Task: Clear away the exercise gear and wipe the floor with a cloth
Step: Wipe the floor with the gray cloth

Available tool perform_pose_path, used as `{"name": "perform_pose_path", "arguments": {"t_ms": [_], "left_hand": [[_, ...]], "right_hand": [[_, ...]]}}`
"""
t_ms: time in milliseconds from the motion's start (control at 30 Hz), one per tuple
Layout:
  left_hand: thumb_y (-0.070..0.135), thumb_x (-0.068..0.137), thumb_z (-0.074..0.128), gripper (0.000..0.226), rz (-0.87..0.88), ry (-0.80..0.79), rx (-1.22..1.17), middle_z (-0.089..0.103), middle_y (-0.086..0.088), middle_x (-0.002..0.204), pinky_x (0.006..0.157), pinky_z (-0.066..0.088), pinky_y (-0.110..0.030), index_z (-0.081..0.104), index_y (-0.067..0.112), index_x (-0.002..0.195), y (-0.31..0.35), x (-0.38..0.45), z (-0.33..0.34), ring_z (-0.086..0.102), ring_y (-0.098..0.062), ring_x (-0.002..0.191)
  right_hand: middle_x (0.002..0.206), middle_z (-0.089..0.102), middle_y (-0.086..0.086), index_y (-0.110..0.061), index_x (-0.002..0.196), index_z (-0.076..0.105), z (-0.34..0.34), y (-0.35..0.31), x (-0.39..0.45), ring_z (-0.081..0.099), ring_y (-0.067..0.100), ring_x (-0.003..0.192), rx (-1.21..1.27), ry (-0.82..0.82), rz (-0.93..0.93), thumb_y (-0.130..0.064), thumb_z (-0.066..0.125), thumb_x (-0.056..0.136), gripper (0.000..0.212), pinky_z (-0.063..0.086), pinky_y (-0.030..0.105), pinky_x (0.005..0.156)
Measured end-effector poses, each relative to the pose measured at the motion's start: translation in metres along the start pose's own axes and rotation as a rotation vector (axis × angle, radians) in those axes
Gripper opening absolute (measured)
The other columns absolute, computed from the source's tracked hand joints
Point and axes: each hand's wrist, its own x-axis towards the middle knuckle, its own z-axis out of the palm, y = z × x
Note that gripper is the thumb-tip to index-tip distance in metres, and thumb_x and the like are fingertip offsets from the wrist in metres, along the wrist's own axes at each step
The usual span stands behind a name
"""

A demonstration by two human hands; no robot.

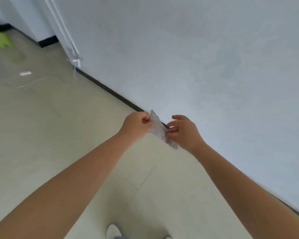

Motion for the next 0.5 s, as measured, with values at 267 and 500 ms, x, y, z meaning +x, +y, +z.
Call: {"name": "perform_pose_path", "arguments": {"t_ms": [267, 500], "left_hand": [[0.012, 0.088, 0.06, 0.018, -0.219, 0.666, 0.05, 0.072, -0.014, 0.096, 0.07, 0.041, -0.022, 0.071, 0.002, 0.099, -0.108, -0.075, -0.213, 0.066, -0.028, 0.092], [0.01, 0.087, 0.063, 0.025, -0.391, 0.856, -0.025, 0.069, -0.021, 0.103, 0.074, 0.042, -0.025, 0.064, -0.003, 0.107, -0.238, -0.129, -0.376, 0.064, -0.033, 0.093]], "right_hand": [[0.111, 0.067, 0.016, 0.001, 0.097, 0.071, 0.134, -0.238, 0.047, 0.058, 0.025, 0.109, -0.133, -0.251, -0.477, -0.005, 0.054, 0.085, 0.022, 0.042, 0.03, 0.094], [0.104, 0.069, 0.011, -0.004, 0.101, 0.066, 0.27, -0.413, 0.069, 0.061, 0.026, 0.1, -0.182, -0.327, -0.714, -0.008, 0.051, 0.088, 0.021, 0.038, 0.023, 0.072]]}}
